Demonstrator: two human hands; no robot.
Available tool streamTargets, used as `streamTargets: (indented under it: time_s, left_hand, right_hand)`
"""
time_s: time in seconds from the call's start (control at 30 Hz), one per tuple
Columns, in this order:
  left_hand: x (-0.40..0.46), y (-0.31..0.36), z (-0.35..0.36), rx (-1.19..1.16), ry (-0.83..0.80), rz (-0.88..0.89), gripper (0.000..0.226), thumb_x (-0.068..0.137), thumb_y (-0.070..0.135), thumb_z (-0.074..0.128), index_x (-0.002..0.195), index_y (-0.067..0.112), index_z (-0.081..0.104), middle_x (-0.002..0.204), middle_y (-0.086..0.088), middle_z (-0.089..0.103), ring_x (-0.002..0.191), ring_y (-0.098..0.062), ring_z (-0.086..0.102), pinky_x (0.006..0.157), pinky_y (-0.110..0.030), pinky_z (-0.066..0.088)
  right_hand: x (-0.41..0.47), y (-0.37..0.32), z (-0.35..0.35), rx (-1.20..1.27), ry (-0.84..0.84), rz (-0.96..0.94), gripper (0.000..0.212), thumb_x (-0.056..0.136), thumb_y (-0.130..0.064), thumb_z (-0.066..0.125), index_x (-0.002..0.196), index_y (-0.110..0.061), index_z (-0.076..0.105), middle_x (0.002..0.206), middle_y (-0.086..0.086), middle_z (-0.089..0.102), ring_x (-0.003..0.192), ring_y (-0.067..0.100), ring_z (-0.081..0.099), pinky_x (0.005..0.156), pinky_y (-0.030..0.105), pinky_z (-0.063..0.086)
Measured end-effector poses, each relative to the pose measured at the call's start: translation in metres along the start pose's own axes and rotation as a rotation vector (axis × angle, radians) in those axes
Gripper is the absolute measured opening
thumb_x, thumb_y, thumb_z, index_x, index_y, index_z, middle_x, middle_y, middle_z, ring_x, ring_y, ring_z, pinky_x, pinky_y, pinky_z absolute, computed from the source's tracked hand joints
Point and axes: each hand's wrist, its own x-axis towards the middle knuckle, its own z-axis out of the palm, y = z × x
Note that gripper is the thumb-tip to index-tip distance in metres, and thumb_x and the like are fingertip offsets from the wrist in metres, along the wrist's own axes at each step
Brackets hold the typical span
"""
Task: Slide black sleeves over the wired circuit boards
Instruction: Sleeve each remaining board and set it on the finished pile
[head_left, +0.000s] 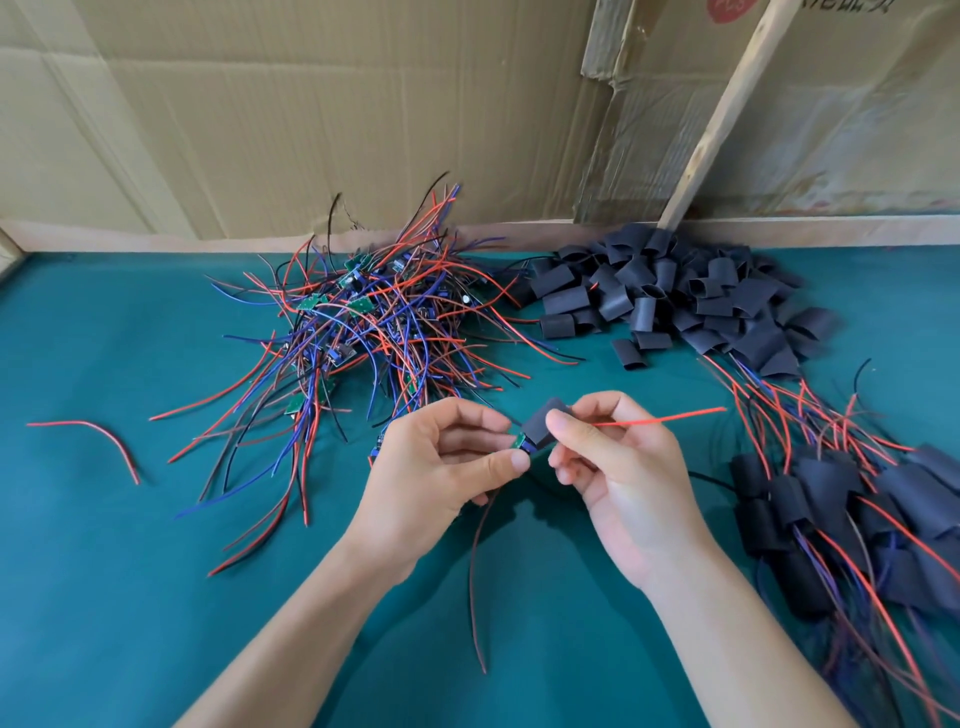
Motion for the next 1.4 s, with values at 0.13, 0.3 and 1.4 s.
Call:
streamTargets:
  time_s: [0.13, 0.3, 1.4]
  left_hand:
    - [-0.0005, -0.0008, 0.0002, 0.038, -0.013, 0.014, 0.03, 0.064, 0.028, 0.089, 0.088, 0.019, 0.073, 0.085, -0.007, 0.078, 0.071, -0.012, 0.071, 0.057, -0.021, 0.052]
    - [-0.0008, -0.0014, -0.0001, 0.065, -0.039, 0.003, 0.026, 0.065, 0.03, 0.089, 0.085, 0.023, 0.073, 0.084, -0.007, 0.078, 0.069, -0.011, 0.07, 0.058, -0.021, 0.052]
    - [0.0031, -0.0057, -0.005, 0.122, -0.011, 0.026, 0.019, 0.068, 0.018, 0.081, 0.085, 0.023, 0.073, 0.082, -0.005, 0.077, 0.076, -0.022, 0.072, 0.077, -0.038, 0.056]
  right_hand:
    - [-0.0003, -0.0009, -0.0002, -0.014, -0.009, -0.001, 0.034, 0.063, -0.014, 0.083, 0.09, -0.009, 0.063, 0.071, 0.005, 0.065, 0.055, 0.018, 0.059, 0.05, 0.023, 0.046]
    - [-0.0009, 0.0004, -0.0002, -0.029, -0.025, -0.008, 0.038, 0.065, -0.015, 0.082, 0.097, -0.005, 0.063, 0.071, 0.004, 0.066, 0.055, 0.018, 0.061, 0.051, 0.024, 0.048]
    - [-0.004, 0.0009, -0.0001, -0.124, -0.079, -0.052, 0.028, 0.066, -0.006, 0.091, 0.077, -0.024, 0.073, 0.078, 0.005, 0.072, 0.058, 0.021, 0.064, 0.054, 0.025, 0.05]
